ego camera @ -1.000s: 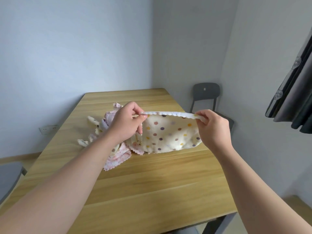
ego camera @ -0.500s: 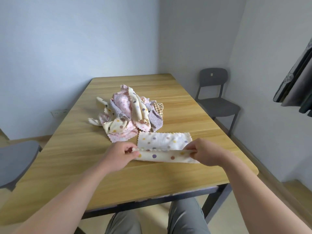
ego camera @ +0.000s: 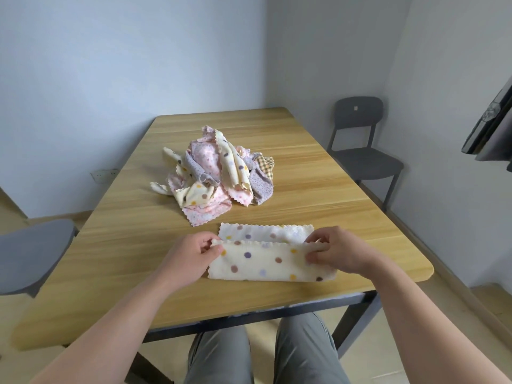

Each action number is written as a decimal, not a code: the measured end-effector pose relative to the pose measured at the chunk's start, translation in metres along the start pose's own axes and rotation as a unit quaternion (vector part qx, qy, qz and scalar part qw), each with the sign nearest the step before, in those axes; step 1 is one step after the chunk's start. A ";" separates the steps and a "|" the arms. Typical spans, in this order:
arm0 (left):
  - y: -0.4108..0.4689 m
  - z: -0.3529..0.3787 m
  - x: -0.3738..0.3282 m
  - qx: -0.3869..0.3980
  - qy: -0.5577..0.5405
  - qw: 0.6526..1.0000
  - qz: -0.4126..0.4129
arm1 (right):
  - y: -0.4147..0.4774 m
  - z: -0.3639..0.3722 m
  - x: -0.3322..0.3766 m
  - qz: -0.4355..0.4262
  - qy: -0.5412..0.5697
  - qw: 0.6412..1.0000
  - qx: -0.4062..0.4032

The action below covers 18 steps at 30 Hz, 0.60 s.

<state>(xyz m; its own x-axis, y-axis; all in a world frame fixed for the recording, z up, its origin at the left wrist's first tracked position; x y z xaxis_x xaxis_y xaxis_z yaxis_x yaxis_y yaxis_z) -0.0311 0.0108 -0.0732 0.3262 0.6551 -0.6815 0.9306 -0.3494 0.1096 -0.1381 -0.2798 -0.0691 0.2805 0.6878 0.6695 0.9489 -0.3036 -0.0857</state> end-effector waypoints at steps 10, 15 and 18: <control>0.052 0.019 0.009 -0.060 0.026 0.998 0.014 | 0.050 0.004 -0.021 -0.002 -0.055 0.990 -0.133; 0.069 0.029 0.013 -0.106 0.047 0.992 0.051 | 0.060 0.017 -0.031 -0.064 -0.081 0.976 -0.193; 0.068 0.034 0.016 -0.114 0.068 0.990 0.055 | 0.057 0.021 -0.036 -0.086 -0.100 0.963 -0.234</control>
<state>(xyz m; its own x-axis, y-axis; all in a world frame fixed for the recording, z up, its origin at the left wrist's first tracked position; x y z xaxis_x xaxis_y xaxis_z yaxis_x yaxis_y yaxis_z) 0.0322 -0.0256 -0.1015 0.4323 0.7115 -0.5540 0.8965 -0.2727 0.3492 -0.0909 -0.3083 -0.1135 0.1915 0.8539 0.4839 0.8277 -0.4055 0.3879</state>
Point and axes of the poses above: each hand's wrist, its own y-axis towards the middle knuckle, its own z-axis out of the palm, x = y × z, the point moved 7 cm from there along y, towards the middle knuckle, and after that the axes turned 9 degrees about -x, right-handed, at the moved point
